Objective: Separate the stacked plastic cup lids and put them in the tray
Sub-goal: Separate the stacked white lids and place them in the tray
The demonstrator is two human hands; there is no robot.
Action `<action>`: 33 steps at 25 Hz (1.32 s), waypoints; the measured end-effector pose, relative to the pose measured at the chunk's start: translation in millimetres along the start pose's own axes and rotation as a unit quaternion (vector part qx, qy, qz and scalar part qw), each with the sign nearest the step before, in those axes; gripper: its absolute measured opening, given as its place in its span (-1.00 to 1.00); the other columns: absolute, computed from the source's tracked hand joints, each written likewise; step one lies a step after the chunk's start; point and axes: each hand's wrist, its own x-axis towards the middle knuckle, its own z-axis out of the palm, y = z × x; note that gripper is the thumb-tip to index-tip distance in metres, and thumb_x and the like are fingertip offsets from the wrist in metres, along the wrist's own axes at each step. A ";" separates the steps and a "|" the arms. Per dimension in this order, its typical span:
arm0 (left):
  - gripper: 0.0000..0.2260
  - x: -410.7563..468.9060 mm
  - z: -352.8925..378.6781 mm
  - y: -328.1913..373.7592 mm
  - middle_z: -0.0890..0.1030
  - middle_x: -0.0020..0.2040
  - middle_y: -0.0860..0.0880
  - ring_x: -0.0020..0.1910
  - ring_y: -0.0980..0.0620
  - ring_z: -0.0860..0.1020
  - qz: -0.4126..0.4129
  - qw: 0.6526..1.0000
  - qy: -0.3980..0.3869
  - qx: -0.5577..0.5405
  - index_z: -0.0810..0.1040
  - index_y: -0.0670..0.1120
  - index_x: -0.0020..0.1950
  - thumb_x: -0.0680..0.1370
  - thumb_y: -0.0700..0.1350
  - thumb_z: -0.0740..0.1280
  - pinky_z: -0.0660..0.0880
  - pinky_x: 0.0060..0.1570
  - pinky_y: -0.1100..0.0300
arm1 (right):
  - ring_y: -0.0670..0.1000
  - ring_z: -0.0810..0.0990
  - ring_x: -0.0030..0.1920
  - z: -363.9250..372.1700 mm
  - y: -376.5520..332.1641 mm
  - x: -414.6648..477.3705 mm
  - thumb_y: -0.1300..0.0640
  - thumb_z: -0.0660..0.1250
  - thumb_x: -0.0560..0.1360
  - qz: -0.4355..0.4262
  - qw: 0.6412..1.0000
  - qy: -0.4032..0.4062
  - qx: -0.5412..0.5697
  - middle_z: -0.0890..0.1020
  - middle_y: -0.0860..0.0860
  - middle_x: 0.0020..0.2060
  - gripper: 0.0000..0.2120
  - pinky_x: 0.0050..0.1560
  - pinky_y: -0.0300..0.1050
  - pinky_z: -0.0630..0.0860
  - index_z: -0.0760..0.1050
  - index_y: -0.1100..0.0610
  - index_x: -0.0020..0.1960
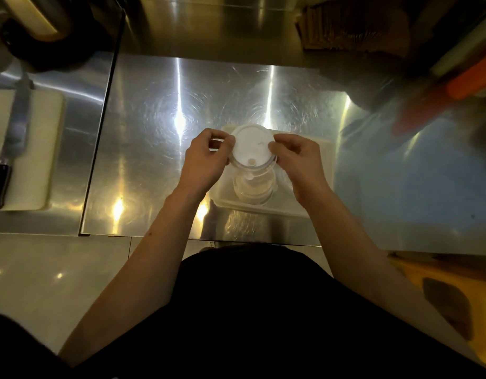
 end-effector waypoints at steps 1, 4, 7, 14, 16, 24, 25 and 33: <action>-0.76 -1.1 0.9 -0.2 0.65 -0.01 -0.05 -0.12 0.02 0.67 0.001 1.000 -0.005 0.001 0.56 -0.06 0.16 0.56 0.03 0.31 0.63 0.02 0.02 | 0.04 0.67 0.09 -1.4 1.3 -1.3 0.19 0.44 0.45 -0.002 1.000 -0.005 0.003 0.71 0.10 0.05 -0.71 0.25 0.07 0.59 0.62 0.19 0.17; -0.77 -5.3 4.7 -0.5 0.63 0.03 -0.05 -0.10 0.02 0.66 0.006 1.000 -0.018 0.007 0.55 -0.05 0.18 0.58 0.00 0.29 0.63 0.04 0.02 | 0.06 0.69 0.09 -3.6 5.1 -4.4 0.22 0.44 0.42 -0.009 1.000 -0.013 -0.006 0.72 0.10 0.02 -0.72 0.23 0.10 0.60 0.65 0.20 0.12; -0.78 -10.5 7.5 -2.9 0.62 0.05 -0.02 -0.08 0.04 0.66 0.006 0.999 -0.032 0.013 0.55 -0.06 0.18 0.58 -0.02 0.29 0.62 0.06 -0.01 | 0.08 0.67 0.11 -7.1 9.7 -8.2 0.24 0.42 0.43 -0.013 1.000 -0.010 -0.012 0.71 0.09 0.03 -0.73 0.21 0.12 0.61 0.65 0.20 0.12; -0.74 -14.1 10.3 -9.1 0.62 0.07 -0.04 0.03 -0.01 0.63 0.011 0.997 -0.045 0.055 0.55 -0.09 0.24 0.59 -0.03 0.28 0.58 0.14 -0.04 | 0.06 0.67 0.09 -7.7 20.7 -14.4 0.23 0.41 0.46 -0.003 1.000 -0.013 -0.028 0.70 0.07 0.02 -0.75 0.15 0.14 0.64 0.64 0.20 0.14; -0.74 -13.8 10.7 -13.0 0.64 0.07 -0.05 0.03 0.00 0.63 0.008 0.997 -0.048 0.062 0.57 -0.09 0.23 0.59 -0.03 0.28 0.58 0.14 -0.05 | 0.04 0.67 0.09 -7.5 23.1 -13.8 0.23 0.41 0.46 0.001 0.999 -0.013 -0.034 0.70 0.06 0.03 -0.73 0.17 0.13 0.63 0.63 0.20 0.16; -0.74 -13.6 11.8 -21.5 0.68 0.10 -0.02 0.06 0.04 0.64 0.007 0.994 -0.069 0.085 0.61 -0.10 0.21 0.58 -0.05 0.29 0.58 0.15 -0.05 | 0.02 0.67 0.08 -5.2 32.5 -13.8 0.19 0.41 0.45 0.010 0.998 -0.018 -0.063 0.71 0.07 0.04 -0.71 0.20 0.14 0.61 0.62 0.18 0.17; -0.74 -13.6 12.1 -21.8 0.68 0.10 -0.02 0.06 0.03 0.64 0.007 0.994 -0.071 0.087 0.61 -0.10 0.22 0.58 -0.05 0.29 0.58 0.15 -0.05 | 0.02 0.67 0.08 -5.4 33.0 -13.2 0.18 0.41 0.45 0.009 0.997 -0.018 -0.069 0.71 0.06 0.04 -0.71 0.19 0.15 0.61 0.62 0.17 0.17; -0.74 -14.8 14.4 -21.0 0.67 0.13 -0.07 0.10 0.01 0.62 0.026 0.987 -0.078 0.136 0.60 -0.12 0.24 0.59 -0.10 0.28 0.52 0.20 0.12 | 0.03 0.67 0.08 -4.0 37.3 -14.0 0.20 0.42 0.45 0.014 0.996 -0.015 -0.092 0.70 0.07 0.06 -0.71 0.19 0.15 0.61 0.61 0.18 0.17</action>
